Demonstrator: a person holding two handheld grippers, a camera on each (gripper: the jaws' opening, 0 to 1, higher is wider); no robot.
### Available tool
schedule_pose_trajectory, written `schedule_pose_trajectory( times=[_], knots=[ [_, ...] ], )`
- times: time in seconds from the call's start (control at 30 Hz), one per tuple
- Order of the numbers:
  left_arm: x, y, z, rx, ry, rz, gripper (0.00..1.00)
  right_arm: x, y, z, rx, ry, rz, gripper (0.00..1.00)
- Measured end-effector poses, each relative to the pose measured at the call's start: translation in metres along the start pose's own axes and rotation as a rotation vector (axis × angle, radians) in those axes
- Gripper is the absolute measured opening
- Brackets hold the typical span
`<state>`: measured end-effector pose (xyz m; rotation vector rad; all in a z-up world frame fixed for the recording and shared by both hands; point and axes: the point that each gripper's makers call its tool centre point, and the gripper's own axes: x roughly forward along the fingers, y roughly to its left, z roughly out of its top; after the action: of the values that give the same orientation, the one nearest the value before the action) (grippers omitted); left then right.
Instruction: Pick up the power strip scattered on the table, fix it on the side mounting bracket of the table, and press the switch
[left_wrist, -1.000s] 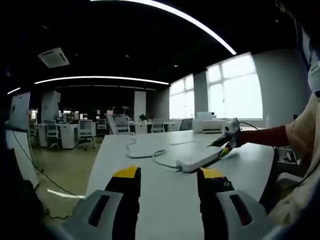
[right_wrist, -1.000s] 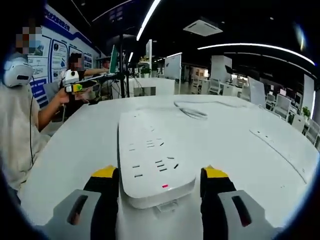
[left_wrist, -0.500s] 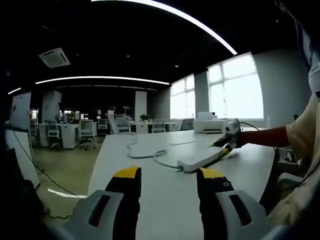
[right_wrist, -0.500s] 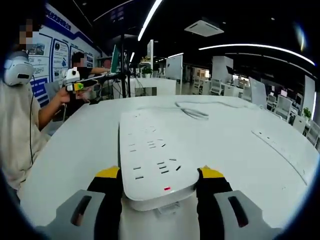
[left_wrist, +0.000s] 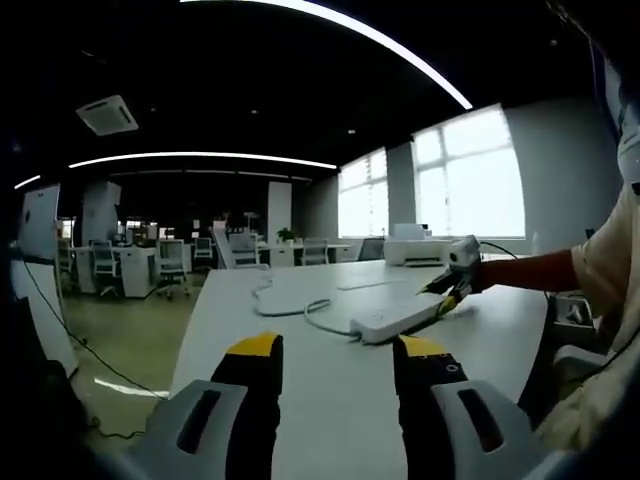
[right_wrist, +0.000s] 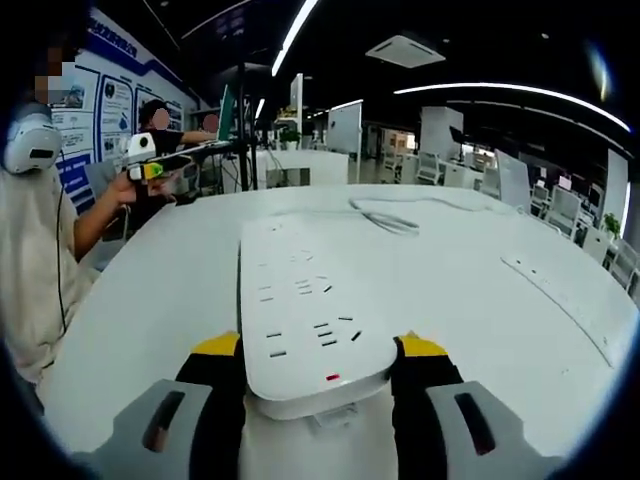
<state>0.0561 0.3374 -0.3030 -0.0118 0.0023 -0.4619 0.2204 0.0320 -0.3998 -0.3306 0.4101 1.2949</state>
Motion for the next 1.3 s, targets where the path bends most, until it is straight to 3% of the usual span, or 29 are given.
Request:
schedule_pose_trajectory(
  times=[0.77,1.3],
  knots=[
    [-0.001,-0.001,0.004,0.001,-0.011,0.001,0.49,-0.011,0.004,0.003,0.032,0.029,-0.005,0.51],
    [-0.006,0.002,0.009,0.004,-0.014,0.009,0.48,-0.013,0.015,0.006,0.131,0.09,-0.025,0.51]
  ],
)
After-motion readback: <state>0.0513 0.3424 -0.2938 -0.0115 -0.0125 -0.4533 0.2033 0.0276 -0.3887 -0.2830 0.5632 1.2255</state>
